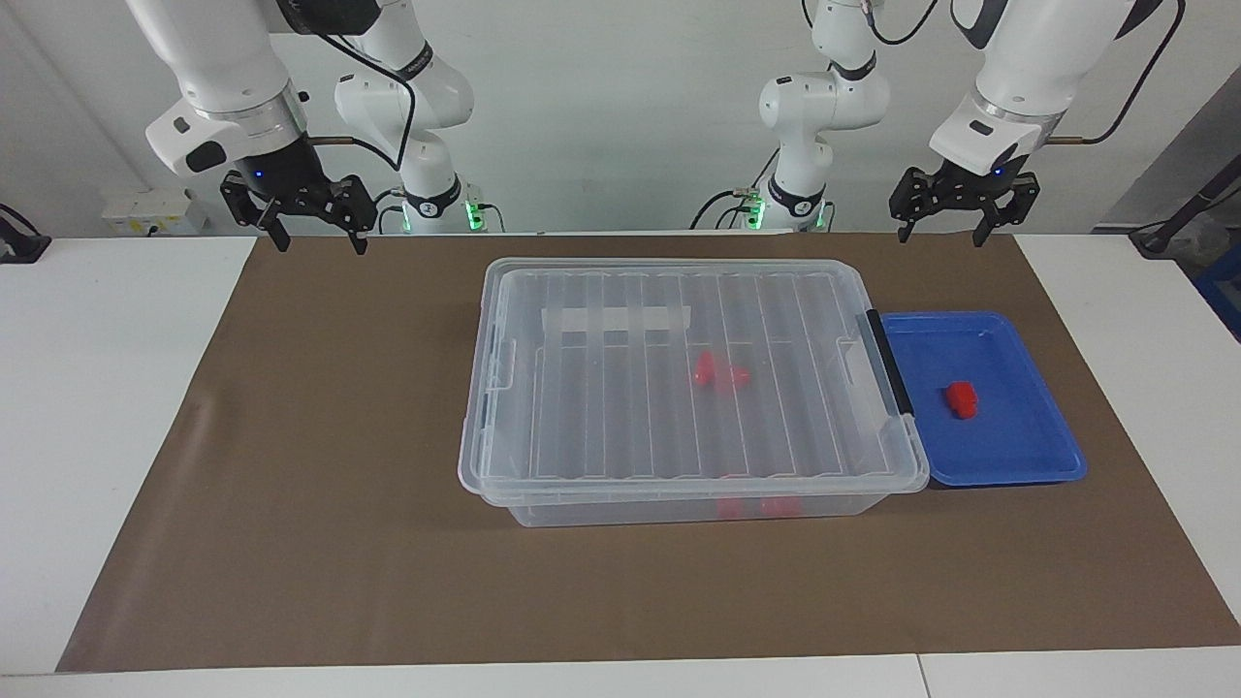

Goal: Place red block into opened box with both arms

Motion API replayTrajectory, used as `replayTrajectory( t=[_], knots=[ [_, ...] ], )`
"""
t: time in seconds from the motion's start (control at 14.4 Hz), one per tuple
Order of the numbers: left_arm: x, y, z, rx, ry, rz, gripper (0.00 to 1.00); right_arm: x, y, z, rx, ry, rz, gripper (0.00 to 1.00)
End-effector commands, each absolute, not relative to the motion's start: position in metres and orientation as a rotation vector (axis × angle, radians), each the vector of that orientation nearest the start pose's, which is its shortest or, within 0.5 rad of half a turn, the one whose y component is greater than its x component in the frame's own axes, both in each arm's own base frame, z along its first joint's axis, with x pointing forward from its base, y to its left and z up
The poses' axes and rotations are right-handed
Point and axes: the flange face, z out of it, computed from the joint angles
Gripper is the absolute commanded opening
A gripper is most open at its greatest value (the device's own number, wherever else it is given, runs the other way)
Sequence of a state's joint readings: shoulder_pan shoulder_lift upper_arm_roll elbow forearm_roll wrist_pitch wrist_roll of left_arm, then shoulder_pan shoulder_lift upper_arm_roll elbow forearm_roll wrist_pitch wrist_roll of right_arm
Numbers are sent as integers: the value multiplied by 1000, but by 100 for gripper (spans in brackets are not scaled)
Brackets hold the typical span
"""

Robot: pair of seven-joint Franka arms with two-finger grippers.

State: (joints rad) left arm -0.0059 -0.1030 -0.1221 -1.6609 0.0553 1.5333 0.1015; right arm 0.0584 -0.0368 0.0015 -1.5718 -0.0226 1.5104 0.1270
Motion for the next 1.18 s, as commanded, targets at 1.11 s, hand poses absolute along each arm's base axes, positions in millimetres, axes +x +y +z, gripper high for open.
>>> replayTrajectory(
  t=[1.11],
  knots=[
    [505, -61, 635, -3035, 335, 33, 100, 547, 85, 589, -3137, 149, -133, 100]
  ],
)
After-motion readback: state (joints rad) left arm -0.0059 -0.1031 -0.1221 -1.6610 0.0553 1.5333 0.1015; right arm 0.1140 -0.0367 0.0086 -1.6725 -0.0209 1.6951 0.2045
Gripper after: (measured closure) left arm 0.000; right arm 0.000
